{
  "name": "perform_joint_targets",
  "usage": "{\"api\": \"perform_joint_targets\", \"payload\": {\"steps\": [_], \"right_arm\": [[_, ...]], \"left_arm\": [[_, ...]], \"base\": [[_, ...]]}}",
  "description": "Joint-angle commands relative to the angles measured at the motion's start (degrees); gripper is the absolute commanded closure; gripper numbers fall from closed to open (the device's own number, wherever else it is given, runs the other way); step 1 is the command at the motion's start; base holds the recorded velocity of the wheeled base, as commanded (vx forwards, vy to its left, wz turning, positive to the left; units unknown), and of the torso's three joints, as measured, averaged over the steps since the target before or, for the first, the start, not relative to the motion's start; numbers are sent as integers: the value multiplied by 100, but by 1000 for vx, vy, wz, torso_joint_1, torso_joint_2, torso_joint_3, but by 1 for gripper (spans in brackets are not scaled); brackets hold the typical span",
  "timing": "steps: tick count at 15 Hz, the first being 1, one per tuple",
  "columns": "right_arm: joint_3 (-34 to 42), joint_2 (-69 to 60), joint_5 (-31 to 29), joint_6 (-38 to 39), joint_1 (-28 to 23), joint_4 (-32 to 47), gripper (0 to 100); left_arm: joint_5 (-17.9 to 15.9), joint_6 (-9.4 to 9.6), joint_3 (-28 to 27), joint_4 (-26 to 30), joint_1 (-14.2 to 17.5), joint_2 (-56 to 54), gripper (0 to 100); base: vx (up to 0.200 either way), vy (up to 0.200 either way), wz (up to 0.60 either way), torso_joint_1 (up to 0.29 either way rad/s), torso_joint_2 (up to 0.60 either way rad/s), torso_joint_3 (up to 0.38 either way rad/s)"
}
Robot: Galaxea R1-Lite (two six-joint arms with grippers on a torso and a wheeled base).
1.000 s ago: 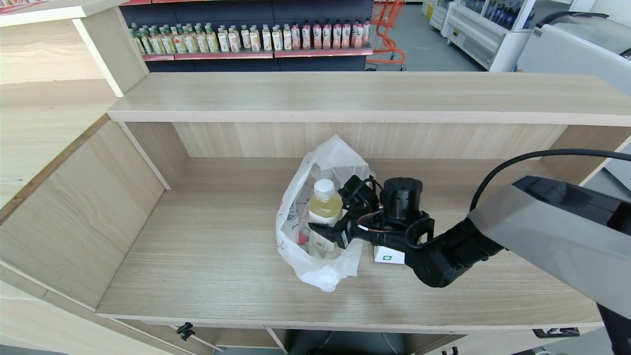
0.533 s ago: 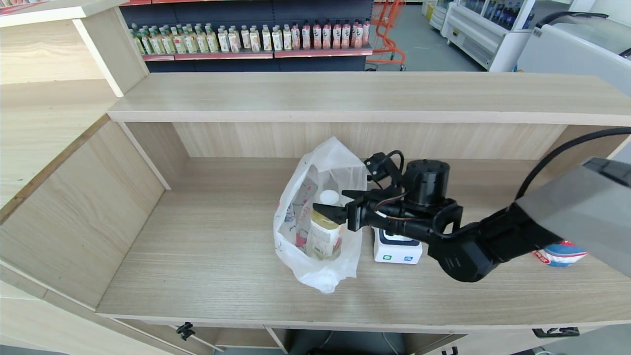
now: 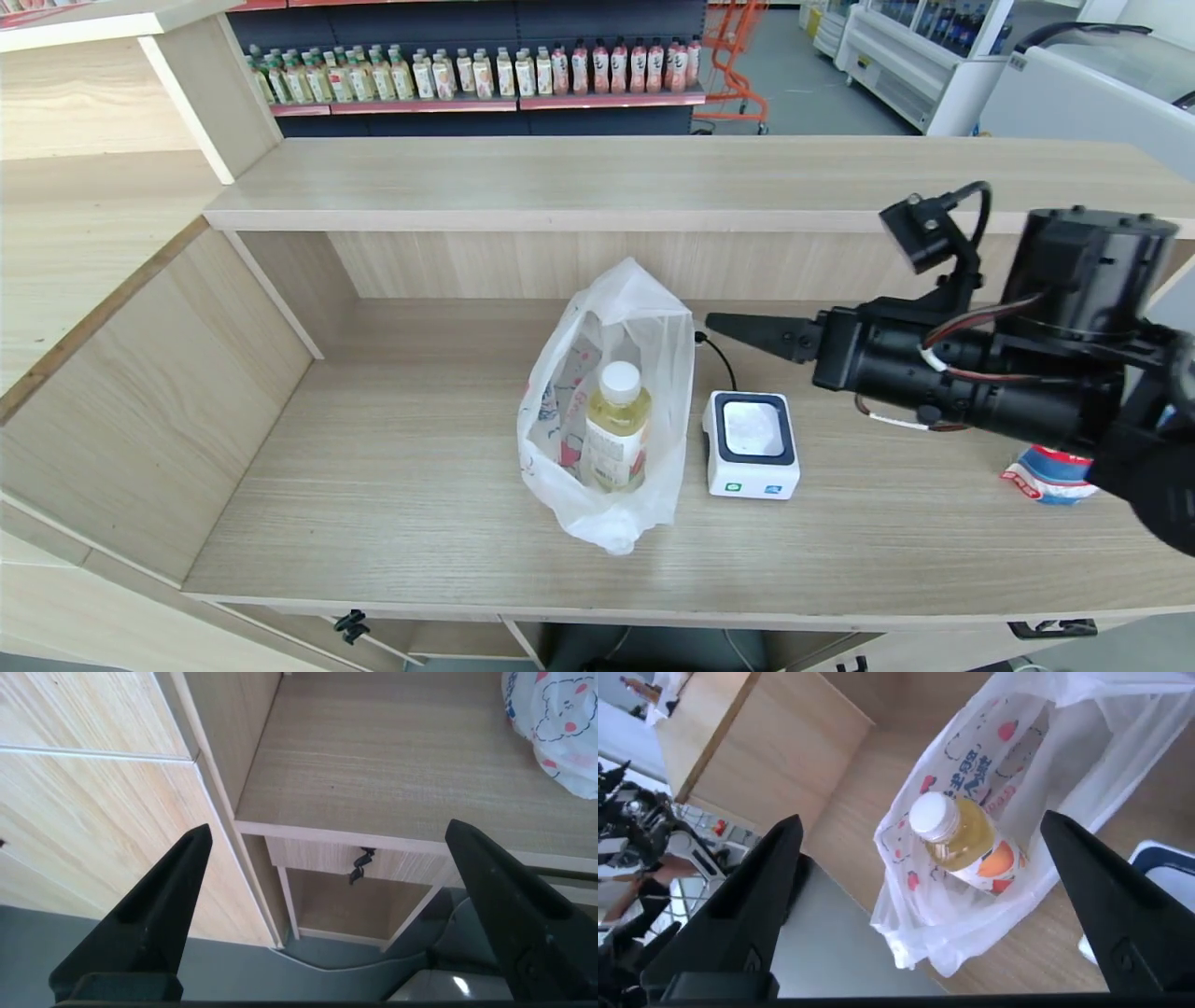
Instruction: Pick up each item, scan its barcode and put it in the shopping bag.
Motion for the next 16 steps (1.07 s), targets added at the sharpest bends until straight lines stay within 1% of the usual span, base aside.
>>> {"api": "perform_joint_targets", "payload": {"steps": [1, 3, 6, 7, 11, 14, 15, 16], "right_arm": [[422, -938, 21, 65, -404, 215, 0], [703, -1070, 21, 47, -738, 215, 0], [958, -1123, 21, -67, -1037, 224, 0], [1002, -1114, 21, -146, -1089, 224, 0], [1020, -1096, 21, -287, -1116, 268, 0], [1020, -1070, 12, -331, -1116, 268, 0], [1002, -1079, -23, -331, -1151, 268, 0], [985, -1087, -32, -331, -1291, 268, 0]], "left_arm": [[3, -3, 0, 1, -1, -2, 0], [3, -3, 0, 1, -1, -2, 0], [3, -3, 0, 1, -1, -2, 0], [3, -3, 0, 1, -1, 6, 0], [3, -21, 0, 1, -1, -2, 0], [3, -21, 0, 1, -1, -2, 0], [-5, -21, 0, 1, -1, 24, 0], [-5, -12, 0, 1, -1, 15, 0]], "base": [[0, 0, 0, 0, 0, 0], [0, 0, 0, 0, 0, 0], [0, 0, 0, 0, 0, 0], [0, 0, 0, 0, 0, 0], [-200, 0, 0, 5, 5, 2], [0, 0, 0, 0, 0, 0], [0, -200, 0, -2, -2, 12], [0, -200, 0, 2, 2, 2]]}}
